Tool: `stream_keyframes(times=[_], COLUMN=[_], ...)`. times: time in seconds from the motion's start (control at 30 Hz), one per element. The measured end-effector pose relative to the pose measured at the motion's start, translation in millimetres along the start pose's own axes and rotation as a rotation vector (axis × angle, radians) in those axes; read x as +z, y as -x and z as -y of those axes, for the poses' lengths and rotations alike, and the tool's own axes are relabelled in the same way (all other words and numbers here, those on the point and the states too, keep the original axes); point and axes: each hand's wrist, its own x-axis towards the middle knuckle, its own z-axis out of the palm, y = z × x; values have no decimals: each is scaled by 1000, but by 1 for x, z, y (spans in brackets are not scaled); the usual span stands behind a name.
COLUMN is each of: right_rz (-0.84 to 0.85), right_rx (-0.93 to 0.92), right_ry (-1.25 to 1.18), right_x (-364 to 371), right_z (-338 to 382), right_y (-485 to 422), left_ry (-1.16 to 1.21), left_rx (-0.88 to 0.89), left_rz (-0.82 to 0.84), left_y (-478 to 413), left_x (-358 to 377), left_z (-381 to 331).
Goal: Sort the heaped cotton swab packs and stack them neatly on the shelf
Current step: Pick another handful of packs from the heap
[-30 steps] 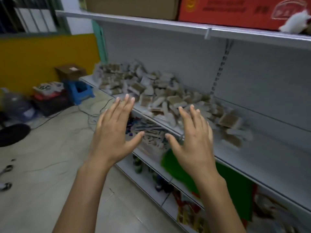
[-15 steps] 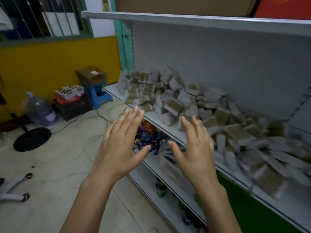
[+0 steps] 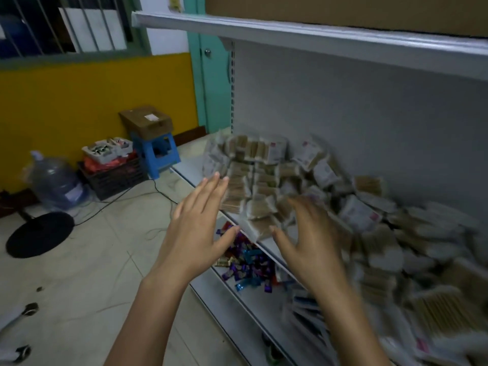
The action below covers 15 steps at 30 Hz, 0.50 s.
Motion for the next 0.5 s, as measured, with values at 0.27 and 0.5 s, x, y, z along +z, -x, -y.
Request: stream_keyframes(times=[0.27, 0.5], right_rz=[11, -4], right_rx=[62, 206], right_ry=[-32, 126], right_x=[97, 195], right_z=[28, 58], right_y=[-97, -196], left_ry=[186, 410], left_rx=[-8, 22], left_rz=[89, 242], left_y=[-99, -166], left_x=[39, 70], left_z=[133, 236])
